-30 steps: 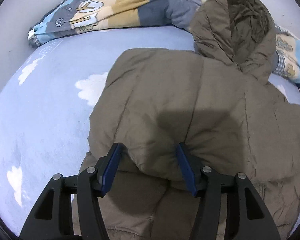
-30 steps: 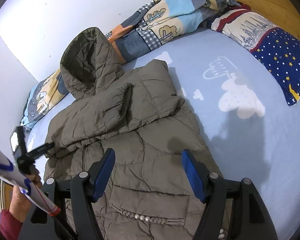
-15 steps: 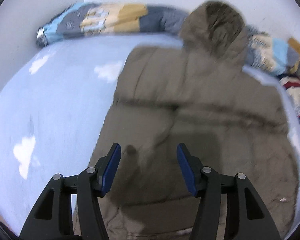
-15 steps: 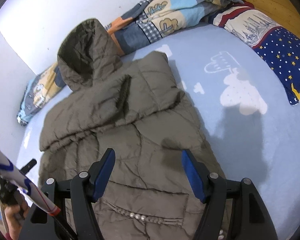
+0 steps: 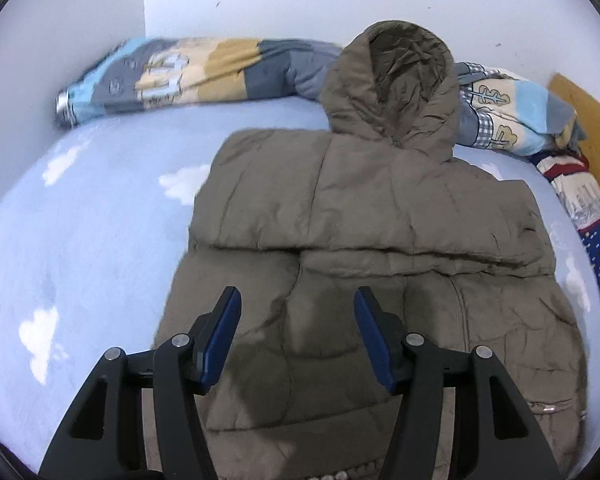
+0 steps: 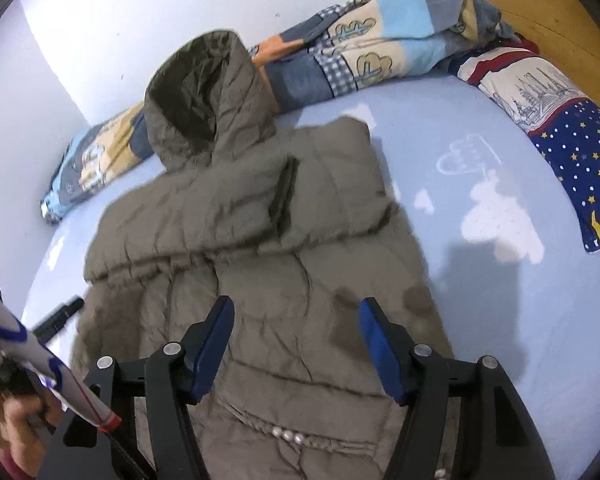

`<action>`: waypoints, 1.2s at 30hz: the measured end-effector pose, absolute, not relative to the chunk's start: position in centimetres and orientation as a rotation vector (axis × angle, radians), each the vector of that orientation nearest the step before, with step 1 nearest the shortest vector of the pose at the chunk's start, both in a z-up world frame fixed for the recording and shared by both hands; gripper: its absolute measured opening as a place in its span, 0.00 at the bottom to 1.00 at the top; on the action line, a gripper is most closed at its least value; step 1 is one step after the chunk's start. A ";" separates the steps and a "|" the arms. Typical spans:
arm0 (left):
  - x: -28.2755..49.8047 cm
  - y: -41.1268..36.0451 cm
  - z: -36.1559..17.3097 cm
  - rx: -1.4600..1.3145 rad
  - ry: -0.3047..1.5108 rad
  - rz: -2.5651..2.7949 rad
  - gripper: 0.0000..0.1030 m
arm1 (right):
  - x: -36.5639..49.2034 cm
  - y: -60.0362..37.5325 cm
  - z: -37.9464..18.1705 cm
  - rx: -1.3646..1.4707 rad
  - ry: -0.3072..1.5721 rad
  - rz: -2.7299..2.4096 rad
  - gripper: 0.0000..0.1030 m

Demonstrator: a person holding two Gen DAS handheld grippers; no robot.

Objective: Fold large clothes
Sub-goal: 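Reach the right tool to the jacket hood and grasp its rim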

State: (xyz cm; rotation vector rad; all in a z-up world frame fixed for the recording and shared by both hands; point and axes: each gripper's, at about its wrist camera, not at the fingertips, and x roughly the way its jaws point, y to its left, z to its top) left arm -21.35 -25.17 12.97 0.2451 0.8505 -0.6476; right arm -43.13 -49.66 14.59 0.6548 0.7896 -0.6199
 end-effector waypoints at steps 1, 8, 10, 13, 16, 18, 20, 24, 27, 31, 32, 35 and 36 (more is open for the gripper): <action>-21.6 -25.3 13.3 0.251 0.839 -0.659 0.56 | -41.8 -50.5 15.7 0.651 0.787 -0.615 0.68; -21.3 -25.4 15.0 0.244 0.766 -0.703 0.58 | -32.5 -55.8 22.1 0.675 0.744 -0.575 0.68; -21.5 -25.4 15.1 0.261 0.739 -0.703 0.58 | -29.2 -57.3 23.3 0.674 0.733 -0.547 0.68; -21.6 -25.4 15.1 0.265 0.731 -0.721 0.58 | -24.8 -59.0 24.5 0.650 0.730 -0.559 0.68; -21.7 -25.2 15.0 0.264 0.735 -0.732 0.58 | -19.8 -60.8 24.3 0.561 0.767 -0.609 0.68; -21.8 -25.1 14.9 0.273 0.730 -0.739 0.58 | -17.5 -62.2 23.4 0.543 0.783 -0.624 0.68; -21.7 -24.9 14.6 0.288 0.722 -0.737 0.58 | -15.0 -64.1 22.2 0.537 0.783 -0.651 0.68; -21.0 -24.5 13.6 0.304 0.742 -0.721 0.59 | -10.8 -67.0 20.9 0.490 0.734 -0.698 0.68; -20.3 -24.2 12.7 0.295 0.783 -0.722 0.59 | -7.9 -69.3 19.8 0.473 0.703 -0.738 0.68; -19.9 -24.2 12.2 0.302 0.793 -0.715 0.59 | -5.1 -71.6 16.8 0.465 0.736 -0.797 0.23; -19.8 -24.2 12.0 0.300 0.799 -0.715 0.59 | -4.8 -71.8 15.8 0.466 0.752 -0.806 0.10; -19.9 -24.2 12.2 0.302 0.792 -0.698 0.59 | -6.6 -70.7 16.0 0.454 0.684 -0.825 0.06; -19.9 -24.2 12.4 0.298 0.788 -0.698 0.59 | -7.7 -70.2 16.7 0.459 0.656 -0.810 0.06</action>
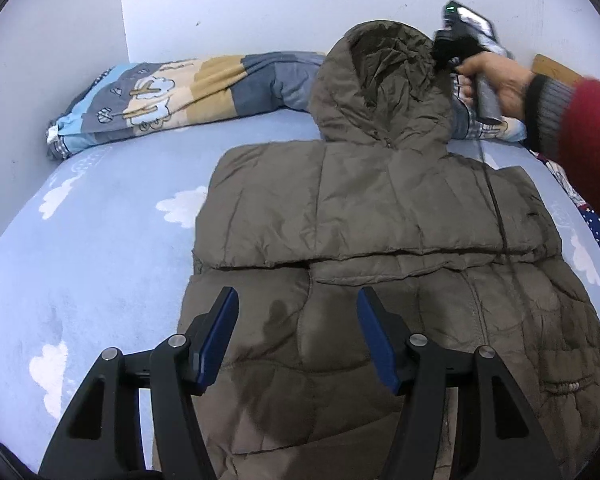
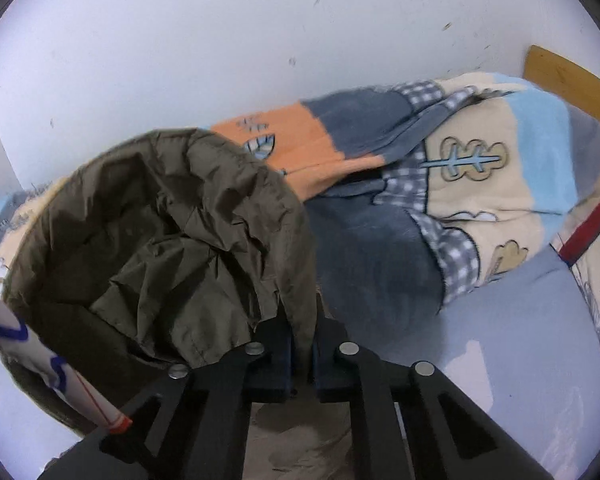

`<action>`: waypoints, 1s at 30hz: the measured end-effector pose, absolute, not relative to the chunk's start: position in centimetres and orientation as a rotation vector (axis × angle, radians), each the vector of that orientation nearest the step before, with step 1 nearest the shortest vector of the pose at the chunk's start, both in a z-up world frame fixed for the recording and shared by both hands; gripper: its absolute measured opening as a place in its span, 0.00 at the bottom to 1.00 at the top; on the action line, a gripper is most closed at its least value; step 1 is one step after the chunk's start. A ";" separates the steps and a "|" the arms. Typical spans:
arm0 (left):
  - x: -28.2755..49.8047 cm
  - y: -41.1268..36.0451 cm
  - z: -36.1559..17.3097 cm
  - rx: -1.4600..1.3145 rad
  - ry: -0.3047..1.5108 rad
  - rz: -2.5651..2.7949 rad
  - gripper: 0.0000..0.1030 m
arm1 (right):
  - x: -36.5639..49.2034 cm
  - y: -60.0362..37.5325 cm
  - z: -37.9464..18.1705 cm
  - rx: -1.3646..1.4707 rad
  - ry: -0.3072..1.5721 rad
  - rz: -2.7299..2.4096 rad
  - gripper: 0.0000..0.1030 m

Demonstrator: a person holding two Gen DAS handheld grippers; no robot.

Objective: Fold large clothes
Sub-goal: 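Reach the right tool to the jacket hood and grasp its rim, then fold the hood down over the jacket body with the right tool, release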

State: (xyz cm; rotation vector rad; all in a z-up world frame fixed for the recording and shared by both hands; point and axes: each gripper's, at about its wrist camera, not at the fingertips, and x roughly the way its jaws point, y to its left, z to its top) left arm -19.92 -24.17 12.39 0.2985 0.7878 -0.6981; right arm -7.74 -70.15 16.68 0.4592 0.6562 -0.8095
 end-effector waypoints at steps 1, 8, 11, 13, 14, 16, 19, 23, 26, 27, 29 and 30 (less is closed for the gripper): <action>-20.1 -24.1 12.7 0.290 0.782 -0.703 0.59 | -9.0 -69.3 17.6 0.448 0.636 -0.802 0.05; -20.8 -22.7 15.3 0.209 0.756 -0.716 0.59 | -19.8 -60.5 24.0 0.384 0.544 -0.658 0.05; -20.6 -22.1 16.3 0.171 0.748 -0.714 0.59 | -25.3 -55.0 25.3 0.366 0.528 -0.578 0.05; -20.4 -21.7 17.1 0.146 0.734 -0.710 0.59 | -28.9 -50.8 25.1 0.330 0.521 -0.531 0.05; -20.2 -21.4 17.5 0.128 0.725 -0.699 0.59 | -30.0 -49.1 24.4 0.311 0.533 -0.514 0.05; -19.7 -21.1 18.1 0.088 0.716 -0.690 0.59 | -31.7 -45.1 21.8 0.239 0.601 -0.509 0.05; -19.1 -20.9 18.1 0.068 0.727 -0.678 0.60 | -32.8 -42.9 16.4 0.224 0.718 -0.507 0.05; -18.3 -21.8 17.2 0.056 0.759 -0.674 0.60 | -32.2 -44.5 9.0 0.274 0.830 -0.576 0.05; -18.0 -22.7 16.7 0.048 0.771 -0.682 0.60 | -31.4 -45.7 7.7 0.297 0.821 -0.603 0.05; -17.8 -23.0 16.7 0.045 0.770 -0.691 0.60 | -31.1 -45.9 7.7 0.295 0.816 -0.610 0.05; -18.0 -23.9 17.0 0.060 0.745 -0.711 0.60 | -30.7 -45.9 7.5 0.271 0.829 -0.608 0.05; -18.2 -24.5 17.2 0.074 0.721 -0.730 0.60 | -30.6 -45.8 7.4 0.253 0.832 -0.608 0.05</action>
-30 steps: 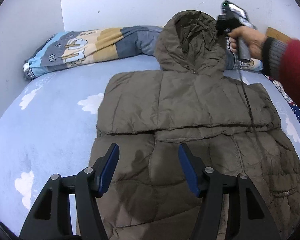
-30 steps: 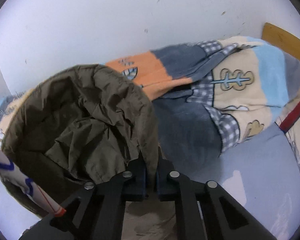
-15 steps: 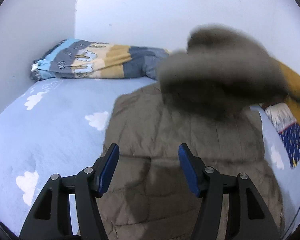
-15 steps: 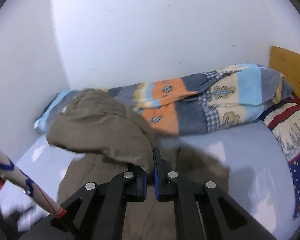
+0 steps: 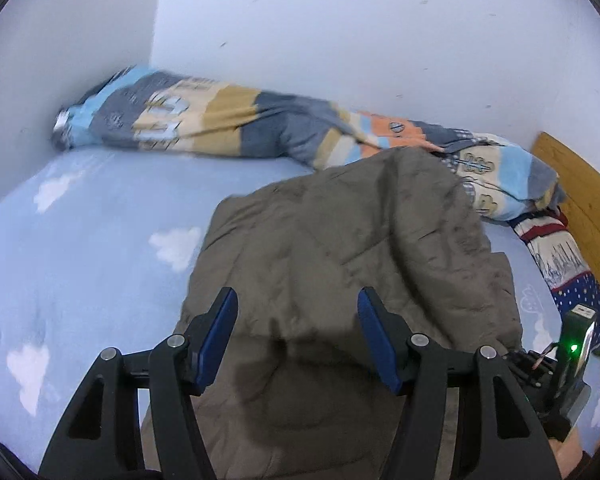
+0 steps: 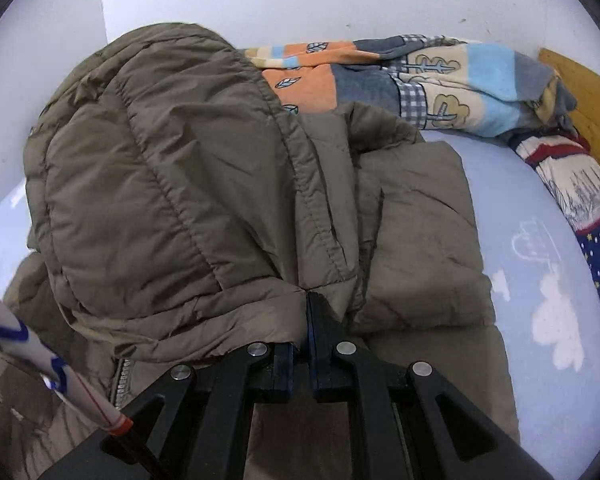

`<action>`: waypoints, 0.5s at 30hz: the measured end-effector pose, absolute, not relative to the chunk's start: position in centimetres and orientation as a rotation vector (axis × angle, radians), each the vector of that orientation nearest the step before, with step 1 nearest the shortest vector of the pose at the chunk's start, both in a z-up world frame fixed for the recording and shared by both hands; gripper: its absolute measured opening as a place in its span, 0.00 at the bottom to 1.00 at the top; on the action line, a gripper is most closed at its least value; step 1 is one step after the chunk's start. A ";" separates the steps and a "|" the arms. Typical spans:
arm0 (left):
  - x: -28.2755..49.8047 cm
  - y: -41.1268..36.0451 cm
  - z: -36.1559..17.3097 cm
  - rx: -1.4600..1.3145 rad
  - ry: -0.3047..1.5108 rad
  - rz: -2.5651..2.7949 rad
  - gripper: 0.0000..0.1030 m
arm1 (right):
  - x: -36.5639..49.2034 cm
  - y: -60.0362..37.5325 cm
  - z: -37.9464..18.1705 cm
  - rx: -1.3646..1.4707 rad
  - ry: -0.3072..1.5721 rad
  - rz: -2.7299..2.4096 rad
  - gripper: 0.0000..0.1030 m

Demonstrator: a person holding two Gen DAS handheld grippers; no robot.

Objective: Fold large clothes
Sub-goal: 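Fold the hood down over the jacket body with the right tool, release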

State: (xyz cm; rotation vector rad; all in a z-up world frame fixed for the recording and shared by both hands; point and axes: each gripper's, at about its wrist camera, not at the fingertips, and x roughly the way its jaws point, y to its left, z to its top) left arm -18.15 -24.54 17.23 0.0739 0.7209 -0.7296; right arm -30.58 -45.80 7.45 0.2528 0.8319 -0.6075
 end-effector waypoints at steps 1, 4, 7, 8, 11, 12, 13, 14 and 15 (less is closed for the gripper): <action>-18.3 -25.0 17.3 0.084 0.704 -0.740 0.60 | -30.6 -45.7 7.4 0.242 0.833 -0.604 0.05; -17.9 -27.3 16.6 0.112 0.691 -0.773 0.60 | -31.1 -45.2 7.6 0.215 0.827 -0.590 0.06; -16.8 -29.9 13.9 0.168 0.758 -0.773 0.60 | -31.4 -44.6 8.1 0.190 0.827 -0.582 0.06; -16.5 -30.7 12.7 0.195 0.790 -0.769 0.60 | -31.6 -44.5 8.5 0.184 0.823 -0.582 0.06; -15.3 -31.9 9.2 0.260 0.874 -0.727 0.60 | -31.8 -44.6 9.8 0.186 0.807 -0.557 0.08; -14.9 -31.8 8.6 0.248 0.896 -0.723 0.63 | -31.9 -44.5 10.4 0.178 0.809 -0.547 0.08; -14.7 -31.6 8.4 0.237 0.906 -0.721 0.65 | -32.0 -44.2 10.9 0.170 0.808 -0.543 0.08; -14.6 -31.5 8.4 0.233 0.910 -0.724 0.65 | -32.2 -44.0 11.5 0.167 0.806 -0.530 0.09; -14.6 -31.5 8.5 0.238 0.908 -0.727 0.65 | -32.3 -43.8 12.1 0.166 0.806 -0.517 0.10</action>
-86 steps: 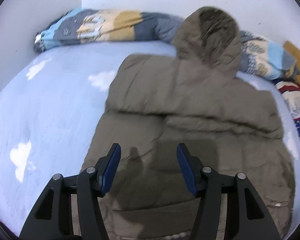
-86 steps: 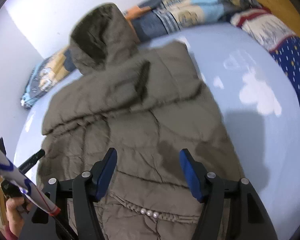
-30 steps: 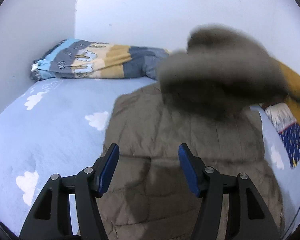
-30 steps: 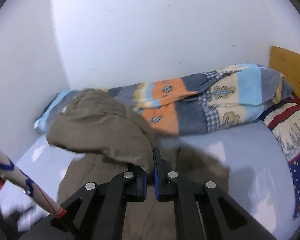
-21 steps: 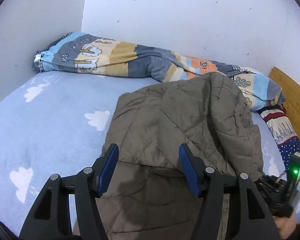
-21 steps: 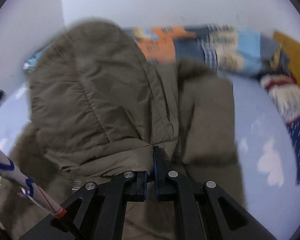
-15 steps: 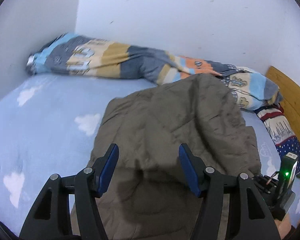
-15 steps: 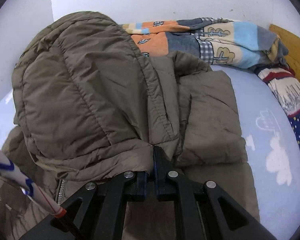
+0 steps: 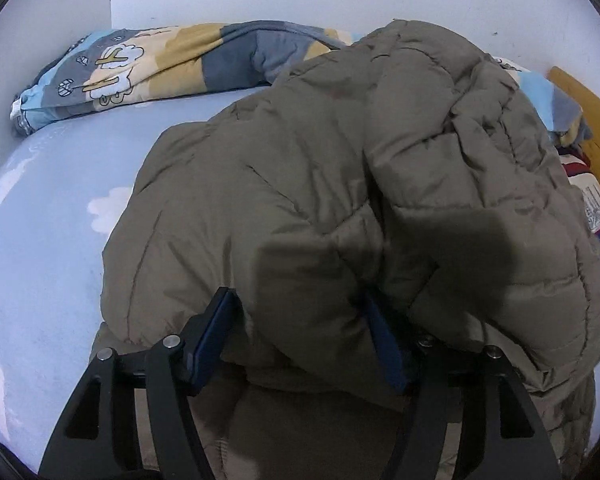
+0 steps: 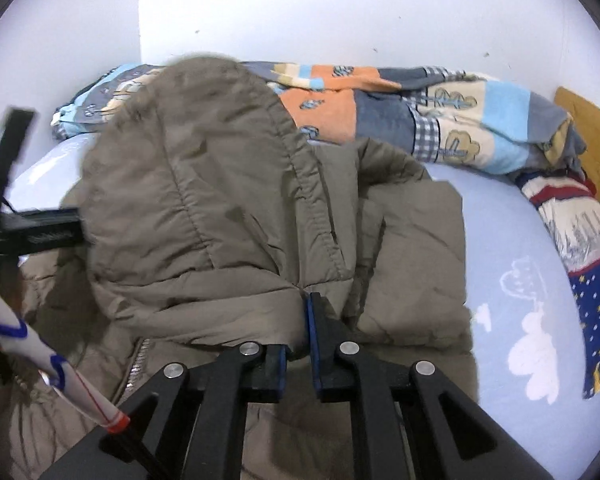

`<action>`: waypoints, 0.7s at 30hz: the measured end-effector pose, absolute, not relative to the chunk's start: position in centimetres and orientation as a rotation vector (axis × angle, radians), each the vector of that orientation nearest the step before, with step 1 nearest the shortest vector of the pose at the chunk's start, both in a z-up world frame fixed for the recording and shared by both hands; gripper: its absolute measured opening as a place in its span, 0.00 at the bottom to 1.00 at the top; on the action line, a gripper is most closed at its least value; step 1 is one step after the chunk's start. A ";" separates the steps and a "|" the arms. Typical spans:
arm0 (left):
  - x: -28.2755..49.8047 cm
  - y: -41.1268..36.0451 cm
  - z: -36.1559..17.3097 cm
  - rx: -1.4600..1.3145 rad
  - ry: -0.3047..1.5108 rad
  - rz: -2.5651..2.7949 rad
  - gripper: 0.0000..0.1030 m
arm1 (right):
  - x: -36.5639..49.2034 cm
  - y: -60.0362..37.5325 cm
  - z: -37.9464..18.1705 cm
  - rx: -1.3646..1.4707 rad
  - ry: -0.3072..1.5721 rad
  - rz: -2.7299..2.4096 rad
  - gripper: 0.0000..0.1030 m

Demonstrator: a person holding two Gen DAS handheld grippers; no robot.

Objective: Fold large clothes
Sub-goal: 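Fold the hood down over the jacket body with the right tool, release, then withdraw both tools above the folded jacket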

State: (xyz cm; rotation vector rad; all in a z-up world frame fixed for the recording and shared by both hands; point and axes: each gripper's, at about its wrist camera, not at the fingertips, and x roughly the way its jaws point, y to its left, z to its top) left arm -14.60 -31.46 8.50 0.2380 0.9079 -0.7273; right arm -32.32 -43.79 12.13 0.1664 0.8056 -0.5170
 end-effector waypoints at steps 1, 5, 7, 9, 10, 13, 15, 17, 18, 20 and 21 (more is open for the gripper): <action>-14.7 -31.4 8.6 0.240 0.905 -0.727 0.65 | -32.4 -43.5 12.7 0.161 0.807 -0.514 0.12; -14.8 -31.2 8.5 0.235 0.895 -0.718 0.65 | -33.2 -42.7 15.1 0.142 0.811 -0.531 0.17; -14.9 -31.3 8.6 0.235 0.893 -0.721 0.65 | -33.9 -42.5 16.3 0.128 0.792 -0.548 0.17; -15.0 -31.1 8.6 0.232 0.889 -0.719 0.65 | -34.3 -42.8 17.6 0.158 0.754 -0.549 0.17; -15.1 -31.2 8.6 0.233 0.886 -0.717 0.65 | -34.2 -43.1 18.0 0.183 0.740 -0.537 0.17; -15.6 -31.1 8.6 0.238 0.873 -0.714 0.65 | -32.1 -44.2 18.5 0.267 0.707 -0.483 0.17; -15.8 -31.1 8.7 0.236 0.872 -0.715 0.65 | -29.7 -44.7 17.9 0.333 0.690 -0.429 0.18; -15.8 -31.0 8.7 0.236 0.871 -0.716 0.65 | -27.1 -45.0 16.4 0.361 0.711 -0.420 0.23; -15.9 -31.0 8.6 0.239 0.868 -0.716 0.65 | -25.9 -45.2 15.2 0.372 0.728 -0.423 0.23; -15.7 -31.1 8.6 0.244 0.867 -0.716 0.65 | -23.9 -45.6 12.6 0.383 0.804 -0.438 0.23; -15.8 -31.2 8.5 0.249 0.866 -0.717 0.65 | -23.0 -45.9 10.8 0.383 0.867 -0.463 0.23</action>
